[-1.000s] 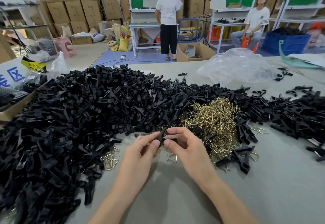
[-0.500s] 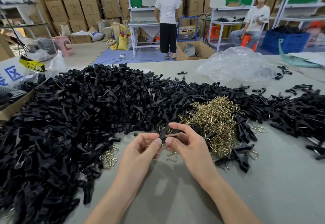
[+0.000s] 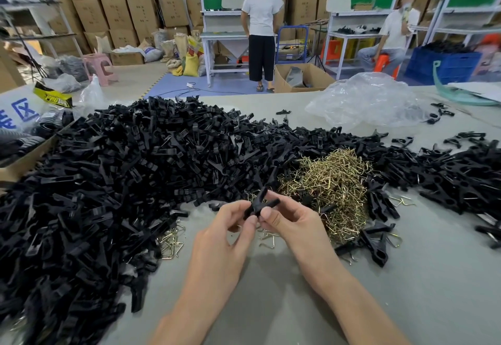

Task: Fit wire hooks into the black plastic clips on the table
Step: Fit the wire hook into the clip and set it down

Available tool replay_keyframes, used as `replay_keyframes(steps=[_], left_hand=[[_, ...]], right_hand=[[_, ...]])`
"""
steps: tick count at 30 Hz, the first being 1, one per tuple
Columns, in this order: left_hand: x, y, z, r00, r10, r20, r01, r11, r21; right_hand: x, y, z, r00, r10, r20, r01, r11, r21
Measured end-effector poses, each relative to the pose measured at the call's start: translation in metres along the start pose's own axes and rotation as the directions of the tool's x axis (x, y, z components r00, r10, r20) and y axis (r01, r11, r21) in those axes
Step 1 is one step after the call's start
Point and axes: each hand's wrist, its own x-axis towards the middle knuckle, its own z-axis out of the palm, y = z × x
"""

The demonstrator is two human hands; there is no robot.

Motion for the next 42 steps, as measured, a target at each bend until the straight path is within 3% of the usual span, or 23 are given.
replay_keyframes(steps=[3, 8, 13, 16, 22, 26, 32, 38, 42], left_hand=[[-0.001, -0.003, 0.002, 0.999, -0.021, 0.027, 0.022, 0.999, -0.046], [0.001, -0.001, -0.002, 0.992, 0.049, 0.116, -0.039, 0.995, -0.090], [0.003, -0.007, -0.018, 0.994, 0.085, 0.075, -0.100, 0.970, 0.222], [0.004, -0.014, -0.023, 0.987, 0.081, 0.138, -0.123, 0.933, 0.338], [-0.004, -0.012, 0.006, 0.930, 0.150, 0.334, -0.296, 0.846, 0.443], [-0.005, -0.012, 0.021, 0.906, 0.239, 0.349, -0.396, 0.771, 0.499], [-0.004, -0.020, 0.023, 0.930, 0.161, 0.329, -0.325, 0.778, 0.538], [0.000, -0.018, 0.013, 0.896, 0.189, 0.402, -0.405, 0.717, 0.568], [-0.001, -0.014, 0.006, 0.916, 0.169, 0.363, -0.337, 0.817, 0.469]], right_hand=[[-0.004, -0.001, 0.001, 0.996, -0.024, 0.089, 0.033, 0.995, -0.099], [-0.005, 0.000, 0.002, 0.994, -0.062, 0.094, 0.074, 0.989, -0.131], [-0.003, 0.002, 0.001, 0.988, -0.151, 0.022, 0.153, 0.985, -0.081], [0.001, 0.002, -0.005, 0.981, -0.174, -0.080, 0.167, 0.982, -0.087], [0.008, 0.004, -0.015, 0.966, -0.165, -0.198, 0.142, 0.982, -0.126], [0.008, 0.003, -0.012, 0.962, -0.176, -0.206, 0.145, 0.976, -0.160], [0.007, 0.007, -0.010, 0.966, -0.218, -0.139, 0.177, 0.949, -0.260], [0.004, 0.011, -0.008, 0.968, -0.240, -0.073, 0.188, 0.887, -0.422], [0.003, 0.014, -0.008, 0.967, -0.248, -0.057, 0.195, 0.868, -0.456]])
